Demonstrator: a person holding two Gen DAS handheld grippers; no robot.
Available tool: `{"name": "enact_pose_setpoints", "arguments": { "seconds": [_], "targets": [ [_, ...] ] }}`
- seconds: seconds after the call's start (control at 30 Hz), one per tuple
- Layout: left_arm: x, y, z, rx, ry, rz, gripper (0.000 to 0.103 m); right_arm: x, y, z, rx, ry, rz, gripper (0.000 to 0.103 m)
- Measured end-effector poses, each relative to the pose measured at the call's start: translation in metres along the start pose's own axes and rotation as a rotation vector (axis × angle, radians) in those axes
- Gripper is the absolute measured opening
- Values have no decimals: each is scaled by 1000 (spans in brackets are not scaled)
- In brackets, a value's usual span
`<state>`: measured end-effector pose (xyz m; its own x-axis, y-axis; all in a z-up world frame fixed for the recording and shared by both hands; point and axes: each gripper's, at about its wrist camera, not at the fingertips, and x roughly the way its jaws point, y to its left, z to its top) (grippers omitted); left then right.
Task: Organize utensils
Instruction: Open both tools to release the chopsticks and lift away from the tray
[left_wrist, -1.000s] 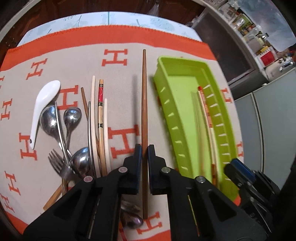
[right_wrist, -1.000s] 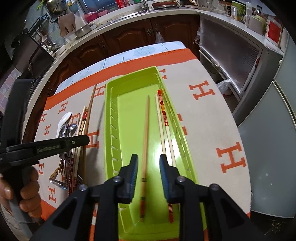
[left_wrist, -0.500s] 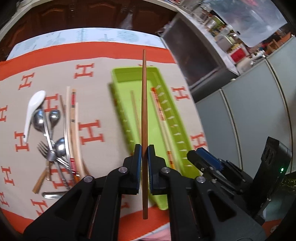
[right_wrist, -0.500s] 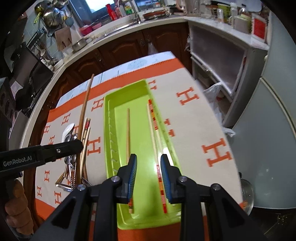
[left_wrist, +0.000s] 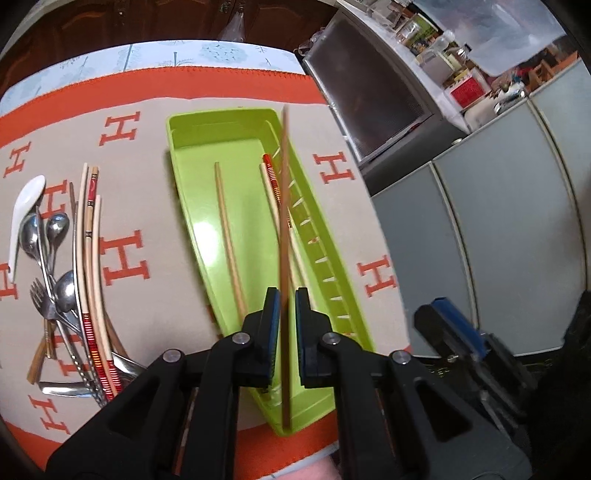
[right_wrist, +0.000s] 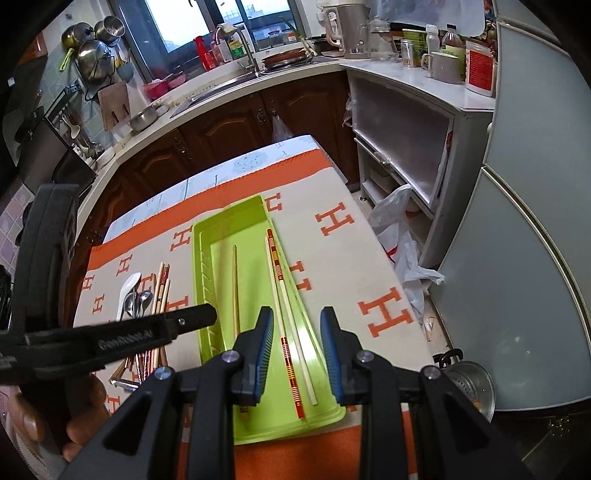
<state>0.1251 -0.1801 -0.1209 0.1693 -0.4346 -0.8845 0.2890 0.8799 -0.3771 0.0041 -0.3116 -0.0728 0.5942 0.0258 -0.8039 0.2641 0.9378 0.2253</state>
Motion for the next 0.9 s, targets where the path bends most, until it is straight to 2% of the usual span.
{"name": "enact_pose_setpoints", "arguments": {
  "seconds": [0.13,0.2,0.27,0.33,0.53,0.7,0.9],
  "targets": [
    [3,1,-4,35,8,33,9,3,3,-2,-3,12,6,26],
    [-1,3,-7,50,-4,50,16,3,6,-2,-8,13,11,26],
    [-6,6,-9,57,-20,62,31,3,8,-3,-13,14,16,26],
    [-14,10,-13,68,-43,79,35,3,12,-5,-19,17,23,26],
    [-37,29,-26,85,-70,125,35,4,21,-9,-37,31,36,26],
    [-65,58,-42,102,-123,202,35,5,35,-14,-63,44,51,26],
    [-99,117,-65,32,-168,286,35,7,51,-18,-90,65,74,26]
  ]
}}
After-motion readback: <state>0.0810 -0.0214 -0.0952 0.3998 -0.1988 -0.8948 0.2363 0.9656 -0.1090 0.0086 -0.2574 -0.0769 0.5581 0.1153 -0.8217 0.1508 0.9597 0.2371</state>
